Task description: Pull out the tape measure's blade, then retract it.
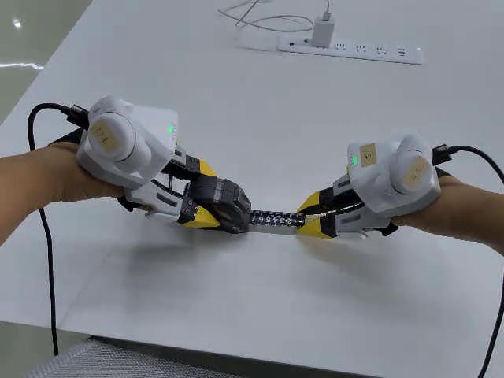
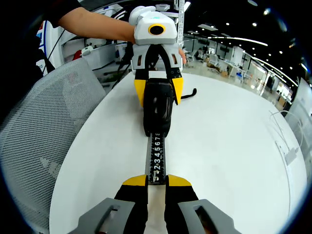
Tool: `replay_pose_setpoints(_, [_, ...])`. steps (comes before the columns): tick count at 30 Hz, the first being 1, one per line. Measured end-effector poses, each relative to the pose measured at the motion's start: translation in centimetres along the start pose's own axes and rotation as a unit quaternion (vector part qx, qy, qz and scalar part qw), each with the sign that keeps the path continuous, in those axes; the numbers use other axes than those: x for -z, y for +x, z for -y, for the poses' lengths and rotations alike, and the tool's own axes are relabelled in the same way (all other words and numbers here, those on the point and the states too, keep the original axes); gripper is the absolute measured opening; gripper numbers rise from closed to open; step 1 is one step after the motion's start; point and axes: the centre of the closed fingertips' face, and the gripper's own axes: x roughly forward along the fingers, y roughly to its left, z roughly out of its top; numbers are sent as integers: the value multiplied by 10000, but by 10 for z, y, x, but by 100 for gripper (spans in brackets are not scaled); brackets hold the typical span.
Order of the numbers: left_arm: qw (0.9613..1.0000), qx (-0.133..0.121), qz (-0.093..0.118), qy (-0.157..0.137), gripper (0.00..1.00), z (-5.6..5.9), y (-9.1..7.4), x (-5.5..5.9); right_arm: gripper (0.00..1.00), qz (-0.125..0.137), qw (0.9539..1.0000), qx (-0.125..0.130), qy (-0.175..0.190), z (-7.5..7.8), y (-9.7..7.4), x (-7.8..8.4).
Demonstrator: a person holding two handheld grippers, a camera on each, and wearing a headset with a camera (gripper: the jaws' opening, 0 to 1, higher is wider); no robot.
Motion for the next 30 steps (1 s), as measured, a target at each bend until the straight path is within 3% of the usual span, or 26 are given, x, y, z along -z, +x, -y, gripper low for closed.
replay_pose_setpoints(30, [10000,11,-15,25,28,1,0,0,8,-85,9999,92,116,-2,-19,22])
